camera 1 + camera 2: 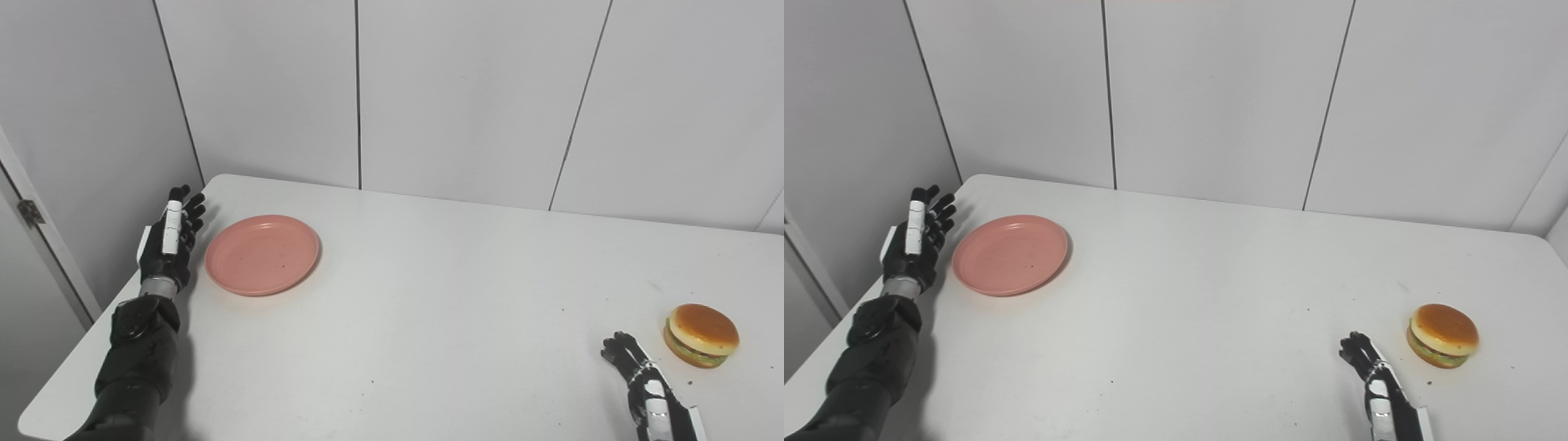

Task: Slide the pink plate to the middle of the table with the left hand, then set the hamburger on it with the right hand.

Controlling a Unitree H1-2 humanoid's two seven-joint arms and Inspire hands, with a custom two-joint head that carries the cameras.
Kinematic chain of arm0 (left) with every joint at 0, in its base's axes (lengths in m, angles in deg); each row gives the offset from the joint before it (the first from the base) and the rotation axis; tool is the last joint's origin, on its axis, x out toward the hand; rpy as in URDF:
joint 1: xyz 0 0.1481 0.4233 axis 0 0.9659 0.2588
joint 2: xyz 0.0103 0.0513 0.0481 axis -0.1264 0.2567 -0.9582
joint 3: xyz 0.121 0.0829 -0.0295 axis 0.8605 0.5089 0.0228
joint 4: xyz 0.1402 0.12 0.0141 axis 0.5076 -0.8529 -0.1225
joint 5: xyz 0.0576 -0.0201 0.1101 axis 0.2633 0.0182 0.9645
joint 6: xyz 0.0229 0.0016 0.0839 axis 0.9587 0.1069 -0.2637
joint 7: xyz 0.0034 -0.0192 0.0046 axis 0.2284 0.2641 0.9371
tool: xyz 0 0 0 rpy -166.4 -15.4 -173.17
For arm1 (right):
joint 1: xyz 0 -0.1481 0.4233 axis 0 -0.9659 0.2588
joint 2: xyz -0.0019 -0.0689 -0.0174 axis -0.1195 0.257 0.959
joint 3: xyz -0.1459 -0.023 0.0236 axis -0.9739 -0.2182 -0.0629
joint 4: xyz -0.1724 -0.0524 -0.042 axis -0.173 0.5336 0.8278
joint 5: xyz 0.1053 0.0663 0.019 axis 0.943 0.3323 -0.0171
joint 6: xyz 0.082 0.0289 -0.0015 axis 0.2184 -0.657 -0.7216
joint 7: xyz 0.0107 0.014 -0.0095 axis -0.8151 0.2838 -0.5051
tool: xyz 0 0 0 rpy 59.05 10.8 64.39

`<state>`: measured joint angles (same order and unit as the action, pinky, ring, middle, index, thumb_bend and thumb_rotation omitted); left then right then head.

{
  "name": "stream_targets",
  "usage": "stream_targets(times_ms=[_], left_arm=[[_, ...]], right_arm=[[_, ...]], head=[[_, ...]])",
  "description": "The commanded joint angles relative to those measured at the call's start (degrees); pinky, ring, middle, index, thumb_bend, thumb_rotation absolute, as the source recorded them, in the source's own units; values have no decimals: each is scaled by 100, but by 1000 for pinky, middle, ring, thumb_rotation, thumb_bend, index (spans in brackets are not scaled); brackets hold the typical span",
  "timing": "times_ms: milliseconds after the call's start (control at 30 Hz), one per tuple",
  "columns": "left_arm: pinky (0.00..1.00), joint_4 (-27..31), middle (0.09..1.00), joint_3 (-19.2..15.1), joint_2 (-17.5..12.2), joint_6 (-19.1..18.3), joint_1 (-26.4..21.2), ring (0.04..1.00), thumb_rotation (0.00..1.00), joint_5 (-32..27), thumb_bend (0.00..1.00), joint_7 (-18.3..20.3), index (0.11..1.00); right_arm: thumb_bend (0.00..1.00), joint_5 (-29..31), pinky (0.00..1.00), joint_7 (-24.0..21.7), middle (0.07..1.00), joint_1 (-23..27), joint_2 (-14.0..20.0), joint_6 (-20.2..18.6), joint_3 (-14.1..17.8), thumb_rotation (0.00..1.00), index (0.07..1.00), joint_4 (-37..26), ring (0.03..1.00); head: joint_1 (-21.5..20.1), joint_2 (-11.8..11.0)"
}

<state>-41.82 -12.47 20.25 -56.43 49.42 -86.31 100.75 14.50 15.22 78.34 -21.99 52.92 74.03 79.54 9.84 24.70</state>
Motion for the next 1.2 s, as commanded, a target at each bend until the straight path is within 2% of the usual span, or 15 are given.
stream_targets(times_ms=[0,167,267,367,600,700,767,900,1167], left_arm=[[982,-2,917,-43,-165,205,-327,961,842,-107,961,190,929],[974,-362,894,-77,-143,313,-446,944,819,-135,975,221,912],[980,-559,889,-29,-159,357,-503,934,862,-81,944,277,935],[962,-676,923,21,-135,358,-528,942,867,-51,957,291,952],[909,-432,898,186,35,280,-409,923,841,-44,945,297,900],[911,-434,900,273,77,287,-414,924,839,-20,952,381,910],[908,-309,925,329,128,213,-387,930,850,14,992,356,937],[892,-202,933,393,182,134,-355,920,872,29,968,316,941],[863,60,888,422,294,-14,-271,904,861,30,917,324,907]], right_arm=[[778,-11,967,7,838,-137,29,-416,-25,1000,847,193,854],[779,-18,978,9,836,-147,28,-454,-36,1000,850,171,856],[789,-19,972,16,832,-145,18,-467,-40,1000,849,170,851],[789,1,969,10,827,-142,15,-488,-41,1000,846,166,848],[778,-16,957,13,823,-149,10,-512,-56,1000,851,143,846],[773,-14,954,15,821,-152,1,-553,-64,1000,852,121,845],[771,-20,959,15,816,-156,-2,-582,-74,1000,854,103,844],[770,-24,966,16,814,-155,-9,-598,-80,1000,858,99,842],[760,-27,955,8,800,-167,-19,-610,-103,1000,853,62,828]], head=[[0,3],[-14,25],[-32,31],[-32,31],[-51,44],[-62,52],[-68,52],[-95,59],[-135,66]])
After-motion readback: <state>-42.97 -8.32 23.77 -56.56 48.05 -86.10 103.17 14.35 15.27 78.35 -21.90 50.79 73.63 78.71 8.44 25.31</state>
